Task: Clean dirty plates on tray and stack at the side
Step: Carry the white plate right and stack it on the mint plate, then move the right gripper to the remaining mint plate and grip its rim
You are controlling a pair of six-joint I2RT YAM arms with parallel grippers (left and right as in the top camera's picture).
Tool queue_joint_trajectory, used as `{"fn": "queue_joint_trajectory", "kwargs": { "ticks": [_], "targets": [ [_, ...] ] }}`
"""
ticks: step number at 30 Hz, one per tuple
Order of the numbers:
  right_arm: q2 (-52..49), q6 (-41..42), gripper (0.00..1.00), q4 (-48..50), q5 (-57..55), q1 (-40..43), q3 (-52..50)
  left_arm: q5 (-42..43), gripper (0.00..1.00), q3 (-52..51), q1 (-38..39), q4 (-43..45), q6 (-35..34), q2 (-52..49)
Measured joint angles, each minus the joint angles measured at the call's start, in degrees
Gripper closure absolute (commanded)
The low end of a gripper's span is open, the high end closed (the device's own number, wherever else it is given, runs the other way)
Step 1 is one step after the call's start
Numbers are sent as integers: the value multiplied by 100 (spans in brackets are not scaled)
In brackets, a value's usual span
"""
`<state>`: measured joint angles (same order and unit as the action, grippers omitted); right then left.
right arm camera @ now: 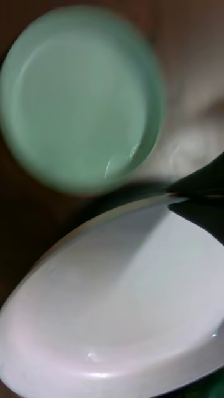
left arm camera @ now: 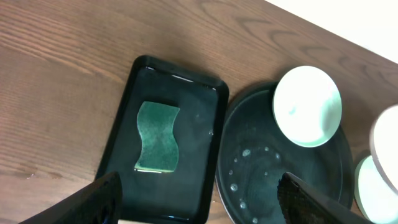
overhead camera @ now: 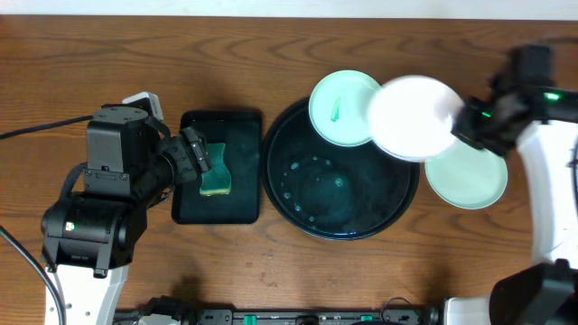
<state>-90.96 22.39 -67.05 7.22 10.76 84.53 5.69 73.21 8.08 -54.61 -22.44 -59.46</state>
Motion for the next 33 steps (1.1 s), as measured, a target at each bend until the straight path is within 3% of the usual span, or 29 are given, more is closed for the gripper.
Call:
{"fn": "queue_joint_trajectory", "kwargs": {
  "ticks": [5, 14, 16, 20, 26, 33],
  "targets": [
    [-7, -227, 99, 22, -20, 1069, -656, 0, 19, 0, 0, 2, 0, 0],
    [-70, -339, 98, 1036, 122, 2337, -2192, 0, 20, 0, 0, -2, 0, 0],
    [-70, -345, 83, 1222, 203, 2387, -2297, 0, 20, 0, 0, -2, 0, 0],
    [-70, -348, 69, 1399, 409, 2400, -2282, 0, 20, 0, 0, -2, 0, 0],
    [162, -354, 66, 1377, 852, 2258, -2015, 0, 20, 0, 0, -2, 0, 0],
    [1248, -723, 63, 2068, 1322, 1161, -1665, 0, 20, 0, 0, 0, 0, 0]
  ]
}}
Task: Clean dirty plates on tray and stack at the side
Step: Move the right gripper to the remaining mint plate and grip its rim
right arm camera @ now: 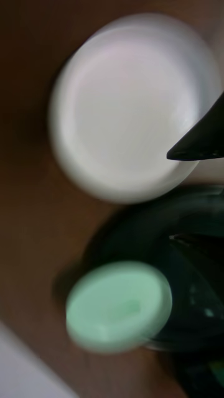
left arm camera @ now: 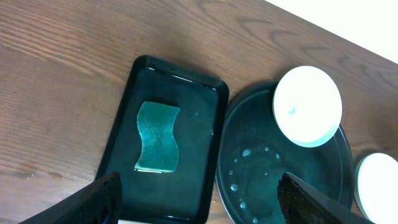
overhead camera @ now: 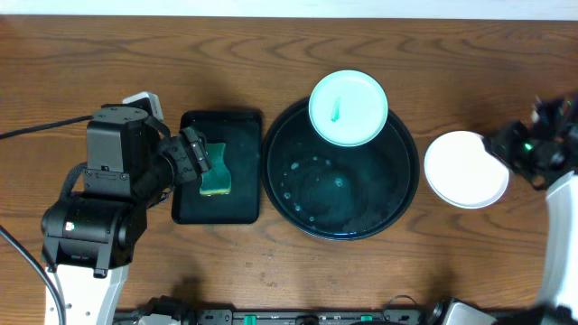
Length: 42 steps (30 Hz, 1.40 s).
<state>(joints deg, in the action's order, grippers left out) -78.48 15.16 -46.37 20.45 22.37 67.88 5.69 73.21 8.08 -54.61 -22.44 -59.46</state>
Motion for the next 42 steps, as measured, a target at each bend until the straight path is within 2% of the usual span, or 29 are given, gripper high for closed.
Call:
{"fn": "queue_joint_trajectory", "kwargs": {
  "ticks": [5, 8, 14, 19, 22, 24, 26, 28, 42],
  "targets": [
    [330, -234, 62, 824, 55, -1298, 61, 0, 20, 0, 0, -2, 0, 0],
    [138, -282, 56, 1207, -317, -1991, 61, 0, 20, 0, 0, -2, 0, -2],
    [-1108, -627, 52, 2175, -1373, -2940, 63, 0, 19, 0, 0, -2, 0, 0],
    [-2487, -964, 50, 3003, -1880, -3176, 63, 0, 19, 0, 0, 2, 0, 0],
    [-2953, -1003, 51, 3228, -2048, -3182, 61, 0, 20, 0, 0, 0, 0, -2],
    [-3178, -1005, 66, 3307, -2131, -3182, 61, 0, 20, 0, 0, 0, 0, -2],
    [-3294, -957, 86, 3292, -2170, -3182, 57, 0, 19, 0, 0, -2, 0, 0],
    [-3324, -874, 97, 3250, -2192, -3182, 55, 0, 20, 0, 0, -2, 0, 0],
    [-2693, -509, 99, 2616, -1897, -3182, 57, 0, 19, 0, 0, -2, 0, 0]
  ]
}}
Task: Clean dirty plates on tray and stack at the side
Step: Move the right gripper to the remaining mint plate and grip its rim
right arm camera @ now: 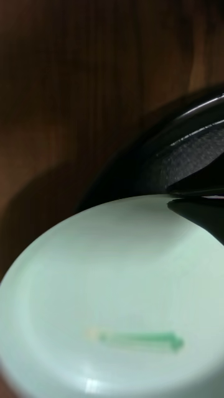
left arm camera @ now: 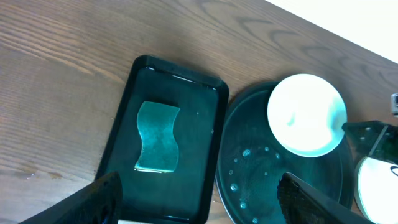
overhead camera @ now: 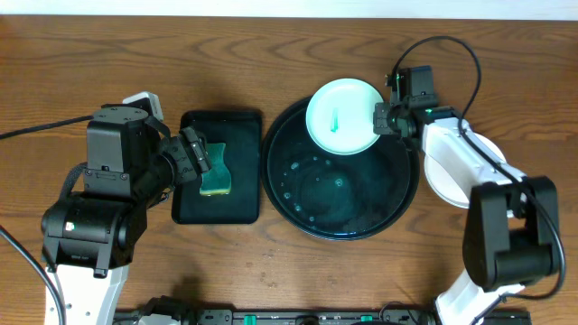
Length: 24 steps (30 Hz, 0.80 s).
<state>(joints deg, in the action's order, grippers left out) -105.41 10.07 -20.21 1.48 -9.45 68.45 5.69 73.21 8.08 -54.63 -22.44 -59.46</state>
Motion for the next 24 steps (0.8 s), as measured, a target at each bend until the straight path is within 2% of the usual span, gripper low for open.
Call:
{"fn": "queue_joint_trajectory", "kwargs": {
  "ticks": [16, 17, 18, 20, 21, 24],
  "targets": [
    [79, -11, 99, -2424, 498, -166, -79, 0, 19, 0, 0, 0, 0, -2],
    [79, -13, 92, -2435, 496, -166, -81, 0, 19, 0, 0, 0, 0, -2],
    [79, -22, 78, -2396, 492, -166, -83, 0, 19, 0, 0, 0, 0, -2],
    [79, -79, 64, -2162, 470, -166, -90, 0, 19, 0, 0, 2, 0, -2],
    [79, -76, 59, -1941, 439, -164, -96, 0, 19, 0, 0, 0, 0, -2],
    [79, -136, 56, -1198, 409, -149, -105, 0, 19, 0, 0, 2, 0, 0]
  ]
}}
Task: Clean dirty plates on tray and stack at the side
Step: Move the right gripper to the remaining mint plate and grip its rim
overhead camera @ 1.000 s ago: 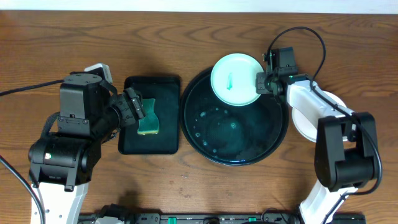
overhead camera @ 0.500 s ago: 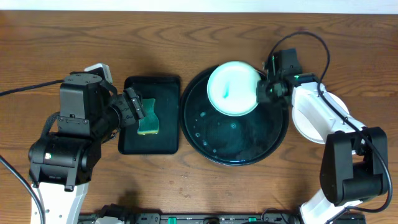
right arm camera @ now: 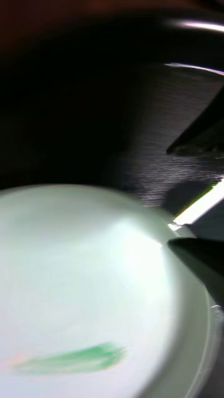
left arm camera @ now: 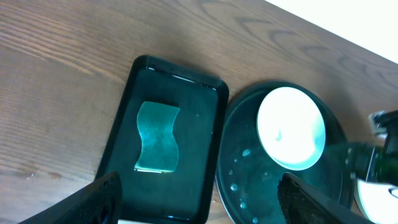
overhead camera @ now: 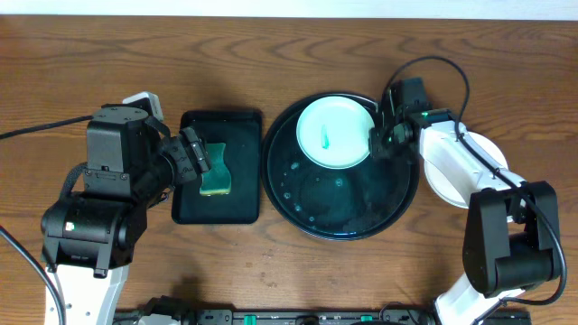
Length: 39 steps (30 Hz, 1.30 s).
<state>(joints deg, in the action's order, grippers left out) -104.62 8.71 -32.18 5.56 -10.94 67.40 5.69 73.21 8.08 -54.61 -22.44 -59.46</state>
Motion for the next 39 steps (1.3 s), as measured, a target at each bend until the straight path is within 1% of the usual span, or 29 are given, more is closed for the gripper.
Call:
{"fn": "queue_joint_trajectory", "kwargs": {
  "ticks": [3, 7, 10, 11, 12, 14, 15, 17, 20, 24, 30, 33, 36, 39],
  "targets": [
    [0, -33, 55, 721, -28, 4, 0, 0, 19, 0, 0, 0, 0, 0],
    [-118, -44, 52, 1427, -22, 2, 7, 0, 19, 0, 0, 0, 0, 0],
    [-361, -28, 52, 1624, -26, 2, 7, 0, 19, 0, 0, -2, 0, -2],
    [-490, -17, 53, 1639, -26, 2, 7, 0, 19, 0, 0, -2, 0, 0],
    [-612, -15, 56, 1637, -26, 2, 7, 0, 19, 0, 0, -2, 0, -2],
    [-890, -68, 75, 1615, -46, 2, 4, 0, 19, 0, 0, -2, 0, 0],
    [-887, -31, 86, 1598, -17, 4, 39, 0, 19, 0, 0, -4, 0, -2],
    [-901, 9, 99, 1449, 90, 2, 72, 0, 19, 0, 0, -2, 0, 0],
    [-817, 63, 99, 1231, 304, 42, 90, 0, 19, 0, 0, -4, 0, -2],
    [-483, 109, 99, 658, 625, 52, 35, 0, 19, 0, 0, -2, 0, -2],
    [778, 83, 99, -328, 796, 52, 4, 0, 19, 0, 0, -2, 0, -2],
    [1202, 33, 99, -802, 817, 52, 4, 0, 19, 0, 0, -2, 0, -2],
    [1169, 2, 99, -1220, 811, 42, -9, 44, 19, 0, 0, -17, -4, -2],
    [933, -9, 99, -1202, 769, 0, -177, 223, 19, 0, 0, -188, -20, -2]
  ]
}}
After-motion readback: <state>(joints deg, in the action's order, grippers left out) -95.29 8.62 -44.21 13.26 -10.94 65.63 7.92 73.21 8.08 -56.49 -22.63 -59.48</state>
